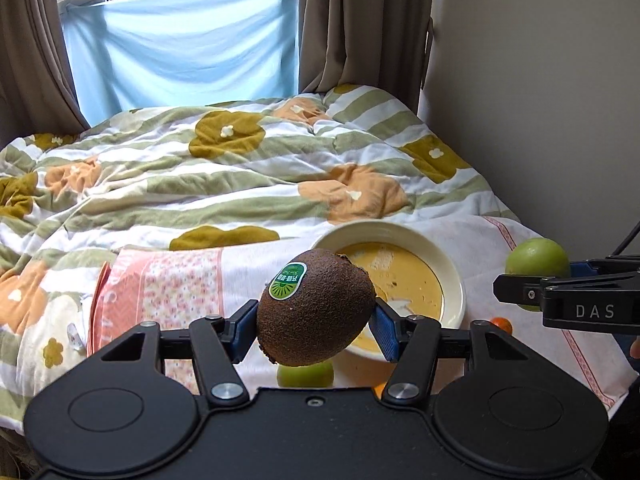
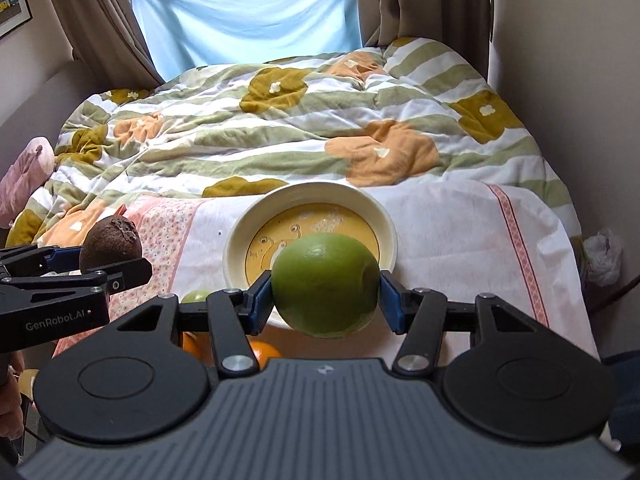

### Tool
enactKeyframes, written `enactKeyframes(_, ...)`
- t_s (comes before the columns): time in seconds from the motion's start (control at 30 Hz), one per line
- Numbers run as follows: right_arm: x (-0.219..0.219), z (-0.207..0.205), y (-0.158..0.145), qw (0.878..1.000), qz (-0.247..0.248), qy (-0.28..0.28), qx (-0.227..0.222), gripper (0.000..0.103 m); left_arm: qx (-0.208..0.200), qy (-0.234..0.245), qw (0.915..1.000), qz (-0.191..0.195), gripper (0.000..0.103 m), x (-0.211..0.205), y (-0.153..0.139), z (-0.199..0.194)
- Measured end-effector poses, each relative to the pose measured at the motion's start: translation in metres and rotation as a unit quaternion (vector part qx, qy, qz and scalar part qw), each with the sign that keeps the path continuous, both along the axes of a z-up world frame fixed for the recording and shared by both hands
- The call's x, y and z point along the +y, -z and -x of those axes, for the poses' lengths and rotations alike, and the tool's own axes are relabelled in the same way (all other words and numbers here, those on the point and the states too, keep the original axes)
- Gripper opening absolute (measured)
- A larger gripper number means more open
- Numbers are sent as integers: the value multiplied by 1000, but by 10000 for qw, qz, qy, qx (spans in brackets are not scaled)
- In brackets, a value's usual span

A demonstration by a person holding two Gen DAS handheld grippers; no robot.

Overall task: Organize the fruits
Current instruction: 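Carry the kiwi and green apple to the duck bowl and lower them in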

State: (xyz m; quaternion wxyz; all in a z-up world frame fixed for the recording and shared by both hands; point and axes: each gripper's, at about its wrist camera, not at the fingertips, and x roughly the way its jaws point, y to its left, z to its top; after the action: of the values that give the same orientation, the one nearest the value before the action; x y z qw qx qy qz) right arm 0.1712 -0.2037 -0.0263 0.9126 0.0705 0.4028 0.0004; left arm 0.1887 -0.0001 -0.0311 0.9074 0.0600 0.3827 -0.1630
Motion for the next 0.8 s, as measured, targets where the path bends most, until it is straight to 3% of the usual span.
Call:
enactKeyframes(0.2, -21, -69, 9, 9997, 32, -238, 89, 69, -2, -45, 9999, -115, 63, -31, 5, -53)
enactKeyframes(0.4, -38, -132, 29, 9988, -6, -401, 282, 69, 159, 102, 9992, -345, 63, -66, 38, -101)
enactKeyframes(0.8, -55, -184, 74, 9946, -231, -629, 794, 69, 514, 421, 9925, -1025, 63, -110, 111, -137)
